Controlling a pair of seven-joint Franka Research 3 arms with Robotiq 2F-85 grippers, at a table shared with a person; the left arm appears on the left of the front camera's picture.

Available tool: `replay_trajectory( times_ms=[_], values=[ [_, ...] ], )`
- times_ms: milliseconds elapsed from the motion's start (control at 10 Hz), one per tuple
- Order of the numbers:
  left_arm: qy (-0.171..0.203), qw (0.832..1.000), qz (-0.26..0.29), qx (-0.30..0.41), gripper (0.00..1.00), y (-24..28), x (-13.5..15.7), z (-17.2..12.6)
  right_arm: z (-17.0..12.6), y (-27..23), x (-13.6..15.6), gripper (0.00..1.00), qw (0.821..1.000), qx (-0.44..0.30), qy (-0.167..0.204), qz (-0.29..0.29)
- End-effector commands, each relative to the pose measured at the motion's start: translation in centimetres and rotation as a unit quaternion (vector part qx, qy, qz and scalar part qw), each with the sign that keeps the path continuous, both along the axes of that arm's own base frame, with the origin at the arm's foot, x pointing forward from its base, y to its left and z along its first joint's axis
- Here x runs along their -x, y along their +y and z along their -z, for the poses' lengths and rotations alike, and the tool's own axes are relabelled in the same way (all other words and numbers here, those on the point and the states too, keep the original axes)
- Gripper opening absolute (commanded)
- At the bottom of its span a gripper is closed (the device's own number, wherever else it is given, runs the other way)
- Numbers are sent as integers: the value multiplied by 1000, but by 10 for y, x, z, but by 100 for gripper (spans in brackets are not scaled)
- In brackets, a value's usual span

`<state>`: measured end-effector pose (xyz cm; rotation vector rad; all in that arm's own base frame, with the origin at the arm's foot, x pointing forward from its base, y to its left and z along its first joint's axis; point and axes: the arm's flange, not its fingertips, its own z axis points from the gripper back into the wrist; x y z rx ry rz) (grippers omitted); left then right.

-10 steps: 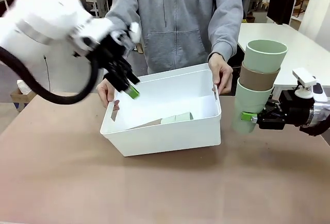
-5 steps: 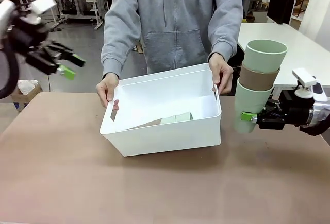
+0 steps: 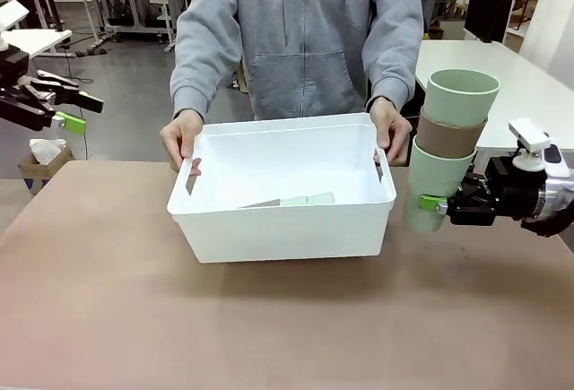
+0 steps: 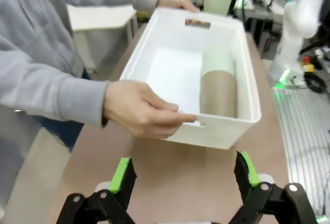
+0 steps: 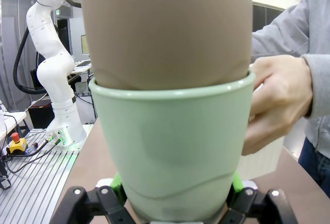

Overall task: Stack the cups and store them in the basket.
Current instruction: Place the stack of Reusable plastic cups into the Pantry Basket.

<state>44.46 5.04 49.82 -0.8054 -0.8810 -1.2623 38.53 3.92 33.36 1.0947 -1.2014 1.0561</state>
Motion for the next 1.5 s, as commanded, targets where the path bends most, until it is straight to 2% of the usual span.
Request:
replay_trajectory(
  times_ms=[0,1400],
  values=[
    [6,1000,2,-13,100,6,2,3,-4,1,0,84,1000,-1,-6,-1],
    [6,1000,2,-13,100,6,2,3,-4,1,0,84,1000,-1,-6,-1]
  ],
)
